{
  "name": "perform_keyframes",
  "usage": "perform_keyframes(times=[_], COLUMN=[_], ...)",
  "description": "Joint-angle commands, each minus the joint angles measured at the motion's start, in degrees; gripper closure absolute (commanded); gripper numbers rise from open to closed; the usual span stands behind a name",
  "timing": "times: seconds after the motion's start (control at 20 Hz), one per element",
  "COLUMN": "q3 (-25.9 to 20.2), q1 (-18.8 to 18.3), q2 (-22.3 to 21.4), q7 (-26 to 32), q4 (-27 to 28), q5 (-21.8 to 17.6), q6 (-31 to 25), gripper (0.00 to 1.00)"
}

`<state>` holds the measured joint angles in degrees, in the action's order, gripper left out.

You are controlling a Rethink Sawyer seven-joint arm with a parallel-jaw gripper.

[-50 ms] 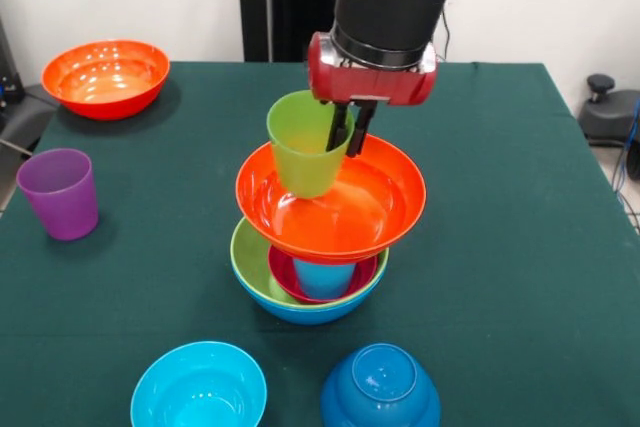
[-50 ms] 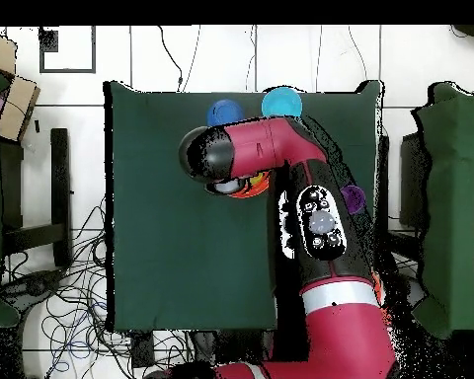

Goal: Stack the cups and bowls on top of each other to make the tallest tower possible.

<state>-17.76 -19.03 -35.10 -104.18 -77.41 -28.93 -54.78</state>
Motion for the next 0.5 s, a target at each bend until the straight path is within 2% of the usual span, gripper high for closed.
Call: perform_keyframes(times=[0.05,0.5], q3=[2.0,4.08], q1=[1.62,4.1], q2=[0.33,-0.52], q7=[-9.23,-10.97], q4=[-1.45,-2.19], q5=[1.34,2.87], q6=[3.08,3.19], gripper=[1.0,1.0])
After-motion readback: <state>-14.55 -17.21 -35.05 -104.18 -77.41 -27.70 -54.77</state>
